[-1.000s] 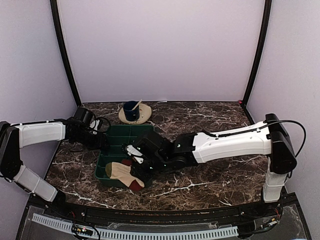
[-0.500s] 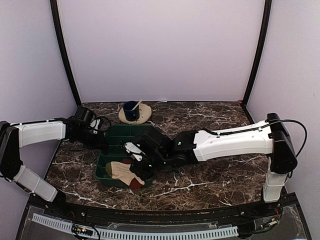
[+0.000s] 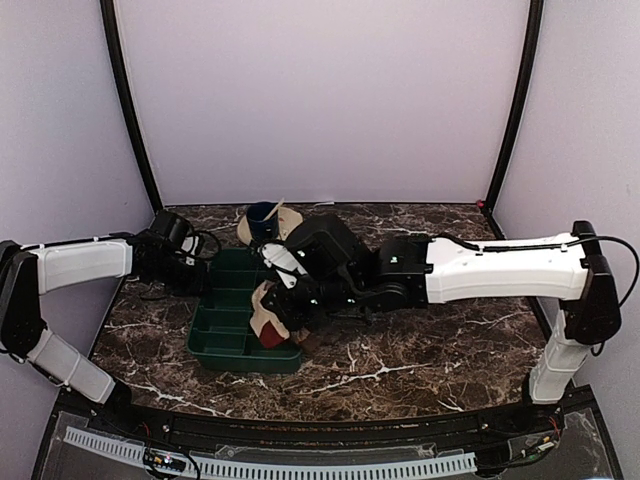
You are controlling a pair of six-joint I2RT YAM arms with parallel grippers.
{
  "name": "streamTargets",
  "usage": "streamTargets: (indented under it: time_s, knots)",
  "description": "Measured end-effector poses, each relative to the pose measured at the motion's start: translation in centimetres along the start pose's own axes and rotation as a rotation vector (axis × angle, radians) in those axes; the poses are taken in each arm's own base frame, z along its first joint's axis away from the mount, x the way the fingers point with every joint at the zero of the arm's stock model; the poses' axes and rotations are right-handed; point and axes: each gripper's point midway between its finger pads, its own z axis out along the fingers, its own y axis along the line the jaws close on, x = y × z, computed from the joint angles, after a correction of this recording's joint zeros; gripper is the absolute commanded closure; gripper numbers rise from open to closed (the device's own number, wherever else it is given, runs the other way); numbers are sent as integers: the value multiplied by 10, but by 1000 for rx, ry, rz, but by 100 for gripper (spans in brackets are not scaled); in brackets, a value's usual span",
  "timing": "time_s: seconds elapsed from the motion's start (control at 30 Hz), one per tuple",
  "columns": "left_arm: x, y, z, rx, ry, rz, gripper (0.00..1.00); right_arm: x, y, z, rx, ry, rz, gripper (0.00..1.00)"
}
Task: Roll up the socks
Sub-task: Pick up the sock from the storage box, then move the storage box to the center of the board.
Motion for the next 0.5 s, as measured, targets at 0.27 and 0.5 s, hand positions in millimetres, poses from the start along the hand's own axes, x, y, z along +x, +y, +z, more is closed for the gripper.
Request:
streamTargets:
  time_s: [0.27,0.5]
  knots:
    - [-4,8,-1,-51,-6,-11,92,-37,-24,-37,61,-123,20,89]
    - [-7,14,-1,-87,-7,-16,92,-54,-61,-74,165,-219,65,88]
